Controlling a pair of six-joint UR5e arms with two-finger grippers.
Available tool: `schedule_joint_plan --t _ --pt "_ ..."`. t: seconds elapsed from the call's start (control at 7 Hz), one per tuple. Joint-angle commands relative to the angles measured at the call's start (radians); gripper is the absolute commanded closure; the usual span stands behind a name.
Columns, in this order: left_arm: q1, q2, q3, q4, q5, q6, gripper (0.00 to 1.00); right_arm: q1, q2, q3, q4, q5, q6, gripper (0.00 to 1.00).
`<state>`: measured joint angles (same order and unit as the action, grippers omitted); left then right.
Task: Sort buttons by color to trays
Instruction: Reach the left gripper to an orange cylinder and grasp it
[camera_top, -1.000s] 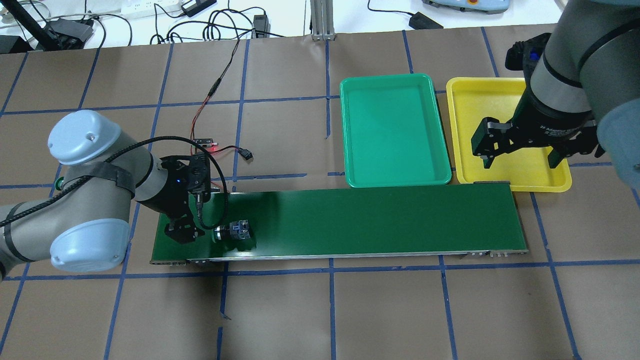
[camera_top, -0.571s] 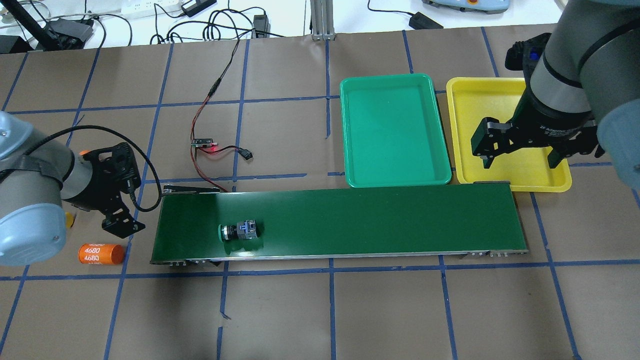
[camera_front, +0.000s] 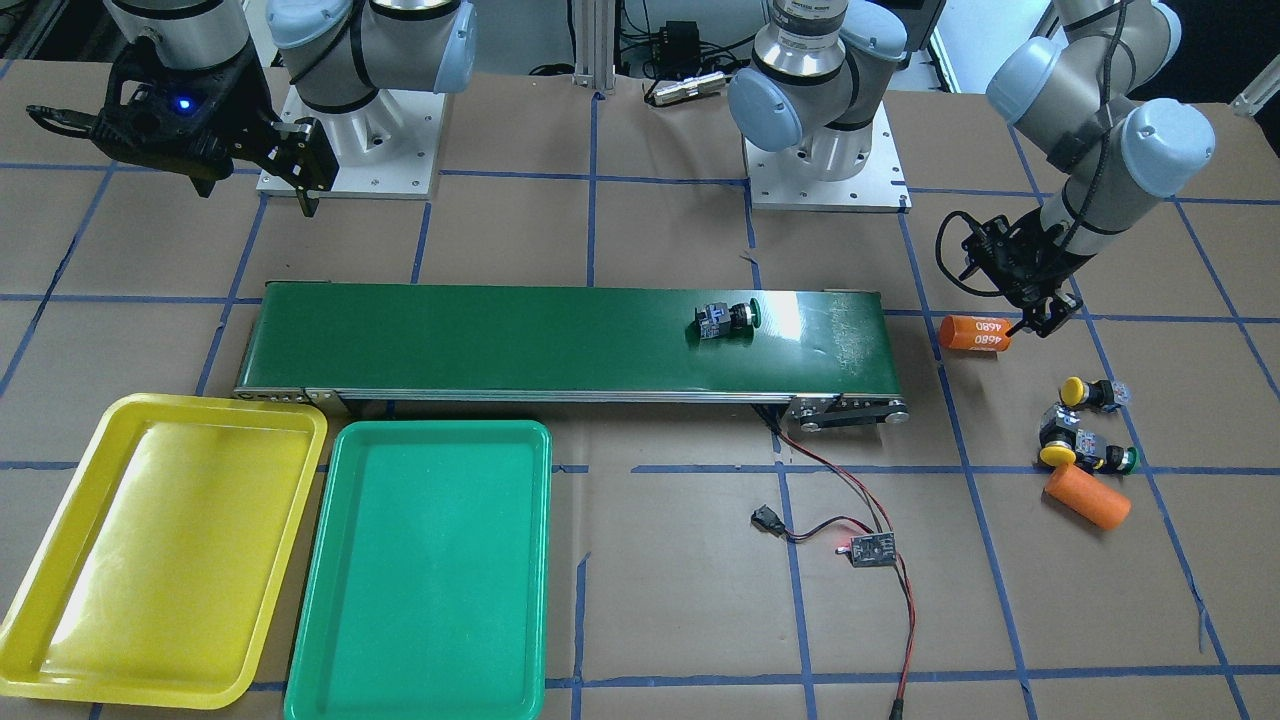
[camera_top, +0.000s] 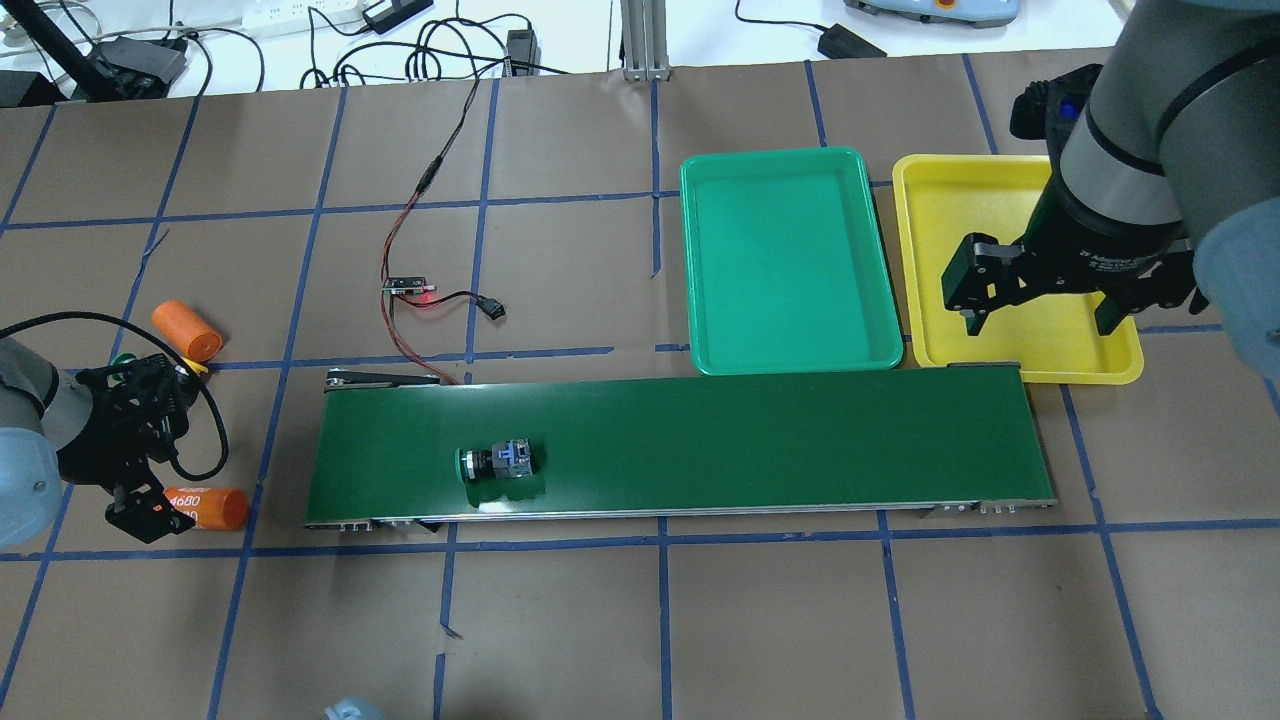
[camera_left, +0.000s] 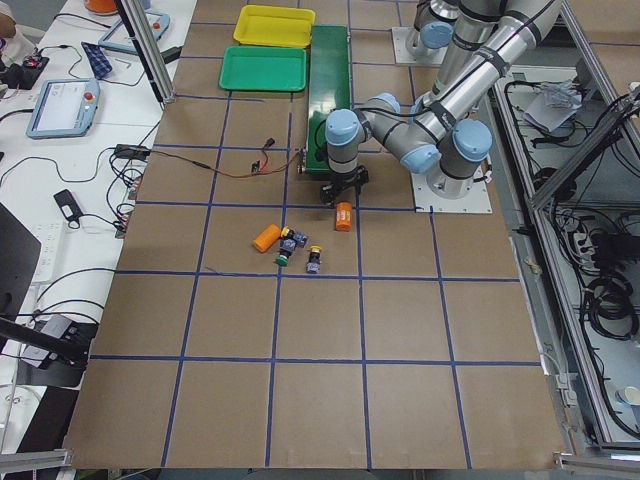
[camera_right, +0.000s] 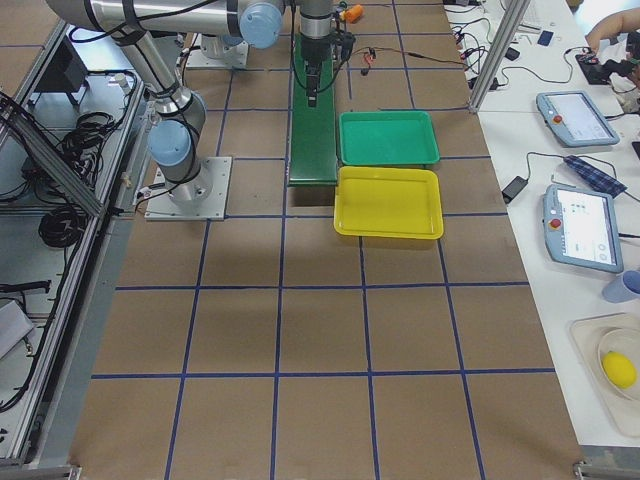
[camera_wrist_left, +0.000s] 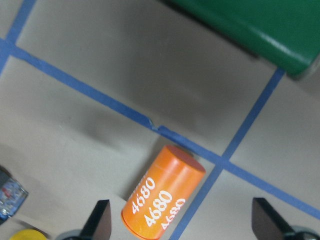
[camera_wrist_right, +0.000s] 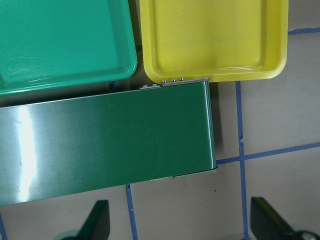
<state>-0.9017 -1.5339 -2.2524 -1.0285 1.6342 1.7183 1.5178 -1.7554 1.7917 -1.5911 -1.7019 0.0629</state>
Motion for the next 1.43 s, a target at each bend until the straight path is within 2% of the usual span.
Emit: schedule_joint_plan --t 0.0,0.43,0.57,0.86,1.0,1.29 --pt "0.004 -0.041 -0.007 0.019 -0.022 0.017 0.0 -0.001 0.002 0.0 -0.009 0.001 0.0 0.0" --pt "0.006 -0.043 -0.009 0.028 -0.024 0.134 0.0 0.001 -0.003 0.0 0.002 -0.001 0.0 0.0" --pt "0.006 -0.031 -0.019 0.033 -0.022 0.335 0.0 0.001 -0.003 0.0 -0.009 0.001 0.0 0.0" --pt "0.006 -0.043 -0.085 0.103 -0.022 0.366 0.0 0.001 -0.009 0.0 0.002 0.001 0.0 0.0" --pt "0.006 -0.055 -0.123 0.196 -0.01 0.371 0.0 0.001 -0.009 0.0 0.003 0.001 0.0 0.0" --pt "0.006 -0.084 -0.135 0.261 -0.007 0.388 0.0 0.001 -0.009 0.0 0.003 0.001 0.0 0.0"
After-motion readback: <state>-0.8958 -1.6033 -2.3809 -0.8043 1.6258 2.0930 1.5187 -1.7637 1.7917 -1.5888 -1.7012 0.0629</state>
